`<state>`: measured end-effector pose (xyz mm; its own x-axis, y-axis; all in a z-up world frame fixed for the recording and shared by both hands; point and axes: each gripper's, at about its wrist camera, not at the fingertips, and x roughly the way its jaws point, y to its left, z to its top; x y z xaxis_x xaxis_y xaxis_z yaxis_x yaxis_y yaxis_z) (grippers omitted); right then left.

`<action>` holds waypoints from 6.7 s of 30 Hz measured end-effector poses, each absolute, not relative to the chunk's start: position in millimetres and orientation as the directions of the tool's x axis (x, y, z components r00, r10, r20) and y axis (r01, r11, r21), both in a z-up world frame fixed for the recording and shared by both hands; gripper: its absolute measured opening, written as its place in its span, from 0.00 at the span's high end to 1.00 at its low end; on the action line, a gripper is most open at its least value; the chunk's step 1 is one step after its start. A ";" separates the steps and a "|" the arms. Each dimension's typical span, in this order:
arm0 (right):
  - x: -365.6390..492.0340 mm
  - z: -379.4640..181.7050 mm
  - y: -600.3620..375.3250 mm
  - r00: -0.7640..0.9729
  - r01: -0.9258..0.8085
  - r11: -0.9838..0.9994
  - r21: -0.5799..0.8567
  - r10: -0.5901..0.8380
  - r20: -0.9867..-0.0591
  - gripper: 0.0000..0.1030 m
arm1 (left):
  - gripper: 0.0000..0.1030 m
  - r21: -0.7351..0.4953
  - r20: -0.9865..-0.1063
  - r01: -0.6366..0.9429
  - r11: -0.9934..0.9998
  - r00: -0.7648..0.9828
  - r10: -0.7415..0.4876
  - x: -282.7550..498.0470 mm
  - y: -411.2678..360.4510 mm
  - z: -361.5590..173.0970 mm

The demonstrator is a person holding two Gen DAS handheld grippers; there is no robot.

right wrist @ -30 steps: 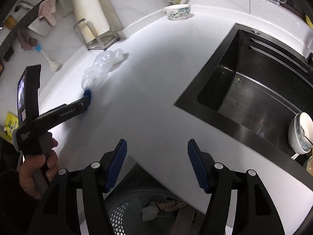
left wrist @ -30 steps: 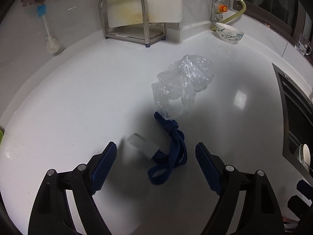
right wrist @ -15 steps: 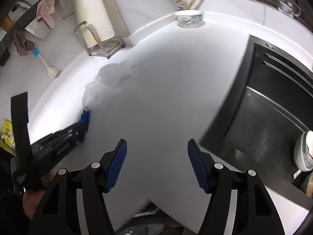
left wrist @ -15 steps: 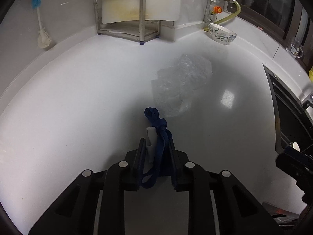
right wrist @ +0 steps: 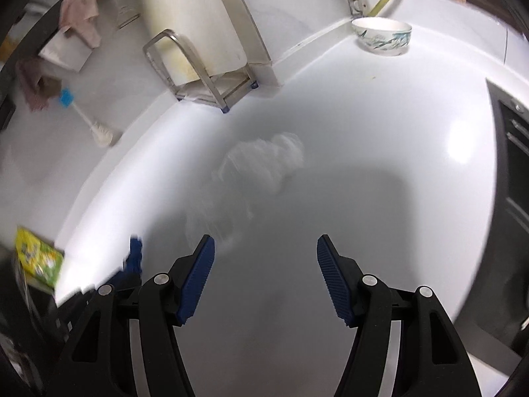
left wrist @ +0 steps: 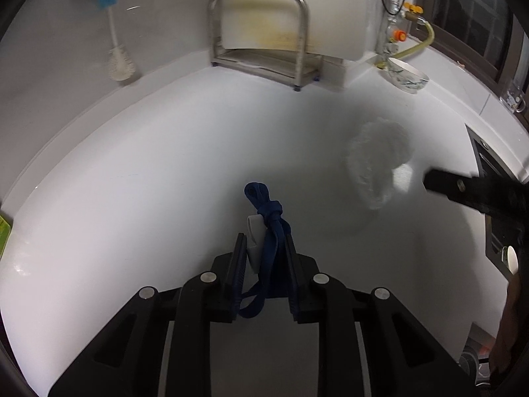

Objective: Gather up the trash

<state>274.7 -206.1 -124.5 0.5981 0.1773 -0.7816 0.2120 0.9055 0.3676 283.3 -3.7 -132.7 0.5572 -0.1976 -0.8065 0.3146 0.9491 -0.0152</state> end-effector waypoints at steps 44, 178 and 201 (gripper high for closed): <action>274.6 -108.1 -163.9 0.564 0.244 0.926 0.288 0.106 -0.819 0.88 | 0.79 -0.068 -0.782 0.255 0.964 0.587 -0.211 256.3 36.6 -98.2; -76.6 -112.5 -241.8 0.458 0.035 0.973 0.229 0.188 -0.869 0.31 | 0.06 0.058 -0.860 0.108 0.992 0.511 -0.005 -41.2 -63.5 -89.7; -76.7 -108.9 -243.4 0.471 0.029 0.973 0.230 0.190 -0.861 0.30 | 0.06 0.059 -0.860 0.105 0.993 0.510 -0.003 -38.8 -66.4 -89.0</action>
